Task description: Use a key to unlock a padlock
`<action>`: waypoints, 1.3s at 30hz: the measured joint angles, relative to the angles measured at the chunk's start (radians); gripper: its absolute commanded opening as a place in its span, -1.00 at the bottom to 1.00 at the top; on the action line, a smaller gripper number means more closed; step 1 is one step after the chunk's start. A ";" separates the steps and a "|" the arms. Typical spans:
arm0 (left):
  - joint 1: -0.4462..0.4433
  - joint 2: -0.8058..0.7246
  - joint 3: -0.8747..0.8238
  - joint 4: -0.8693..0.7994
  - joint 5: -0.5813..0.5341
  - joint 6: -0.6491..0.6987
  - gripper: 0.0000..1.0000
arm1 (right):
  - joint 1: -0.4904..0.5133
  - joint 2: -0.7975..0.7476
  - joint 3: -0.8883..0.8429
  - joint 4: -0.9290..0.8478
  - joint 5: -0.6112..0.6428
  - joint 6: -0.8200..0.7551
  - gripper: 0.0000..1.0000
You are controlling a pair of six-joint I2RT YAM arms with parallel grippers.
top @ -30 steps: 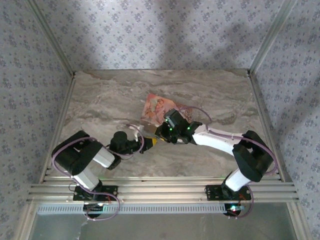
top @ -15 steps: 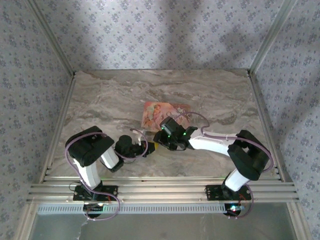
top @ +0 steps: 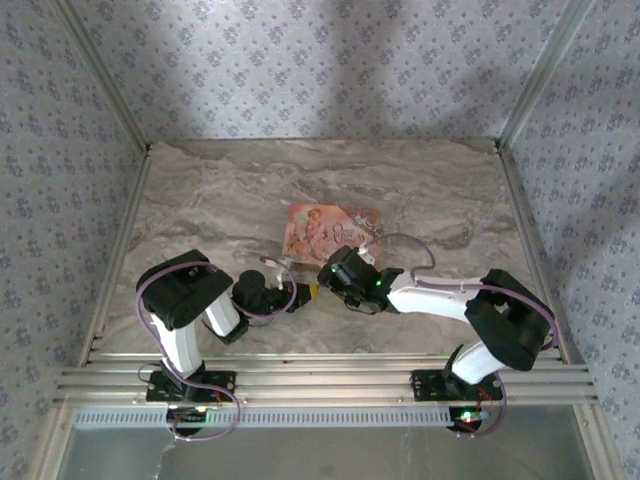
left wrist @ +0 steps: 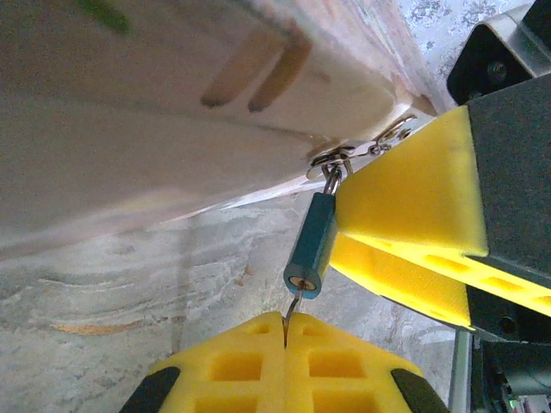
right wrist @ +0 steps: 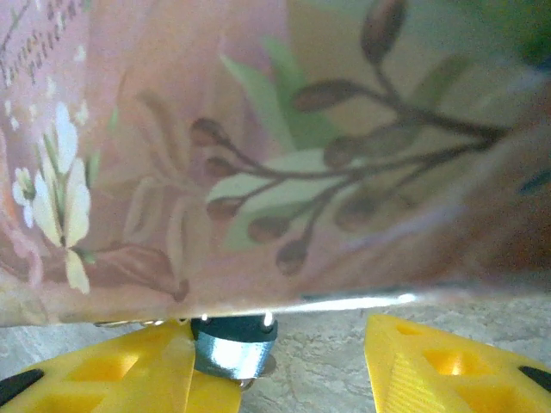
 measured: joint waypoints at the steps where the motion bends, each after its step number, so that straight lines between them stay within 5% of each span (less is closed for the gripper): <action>1: 0.000 0.000 0.000 0.000 0.000 -0.001 -1.00 | 0.000 0.000 0.000 0.012 0.004 0.005 0.08; 27: -0.009 -0.051 -0.008 -0.027 -0.008 -0.026 -1.00 | -0.002 0.066 0.028 0.090 -0.005 0.025 -0.09; 39: -0.013 -0.070 -0.008 -0.047 -0.005 -0.045 -1.00 | -0.002 0.078 0.047 0.083 -0.016 0.019 -0.76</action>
